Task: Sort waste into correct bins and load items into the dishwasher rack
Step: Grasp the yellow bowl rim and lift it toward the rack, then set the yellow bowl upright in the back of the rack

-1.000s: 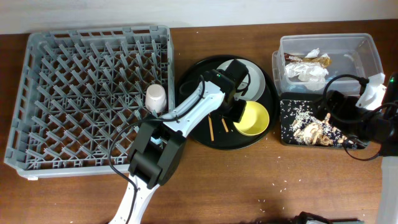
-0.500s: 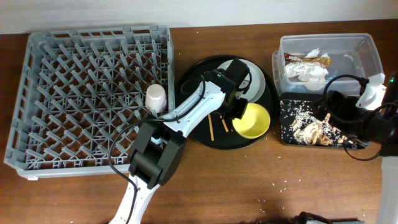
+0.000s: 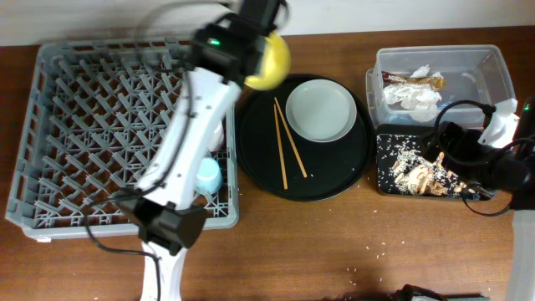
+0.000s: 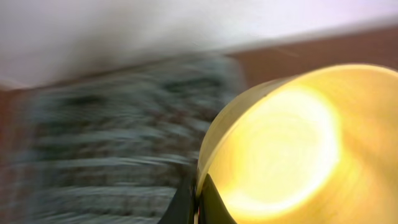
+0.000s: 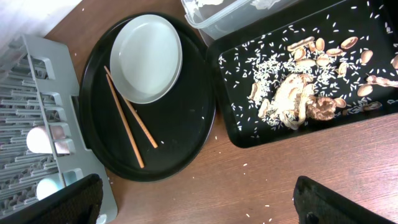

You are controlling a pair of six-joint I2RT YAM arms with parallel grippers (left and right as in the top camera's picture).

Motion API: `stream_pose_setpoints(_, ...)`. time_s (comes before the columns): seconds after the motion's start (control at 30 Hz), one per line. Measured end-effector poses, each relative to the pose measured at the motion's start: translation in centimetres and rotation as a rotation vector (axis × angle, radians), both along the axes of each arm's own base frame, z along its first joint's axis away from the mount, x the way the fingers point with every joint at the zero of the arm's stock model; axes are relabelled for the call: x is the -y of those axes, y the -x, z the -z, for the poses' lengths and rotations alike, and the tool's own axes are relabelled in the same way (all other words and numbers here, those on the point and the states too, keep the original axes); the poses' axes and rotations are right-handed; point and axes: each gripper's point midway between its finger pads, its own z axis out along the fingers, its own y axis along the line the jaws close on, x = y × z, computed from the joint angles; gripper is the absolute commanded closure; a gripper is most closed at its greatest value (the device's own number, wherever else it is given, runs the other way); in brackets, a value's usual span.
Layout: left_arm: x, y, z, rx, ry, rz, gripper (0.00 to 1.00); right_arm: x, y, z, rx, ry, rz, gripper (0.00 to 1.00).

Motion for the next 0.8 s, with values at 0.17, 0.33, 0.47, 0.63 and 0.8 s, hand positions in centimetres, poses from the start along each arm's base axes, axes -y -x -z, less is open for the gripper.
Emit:
stream_pose_setpoints(0.17,-7.8,-1.7,-2.2,0.126,-0.206,-0.253,1.00,0.0,0.0,0.0,0.000,0.000,0.000,0.02)
stream_pose_setpoints(0.33,-10.4,-4.6,-1.2,0.223,-0.276,-0.345,1.00,0.0,0.0,0.0,0.000,0.001,0.000,0.01)
stream_pose_setpoints(0.47,-10.9,-6.2,0.9,0.259,-0.362,-0.372,0.99,0.0,0.0,0.0,-0.001,0.001,0.001,0.02)
stream_pose_setpoints(0.63,-11.6,-6.6,2.9,0.258,-0.489,-0.393,1.00,0.0,0.0,0.0,0.000,0.002,0.001,0.02)
stream_pose_setpoints(0.8,-11.8,-6.6,4.2,0.252,-0.524,-0.396,1.00,0.0,0.0,0.0,-0.001,0.002,0.001,0.02)
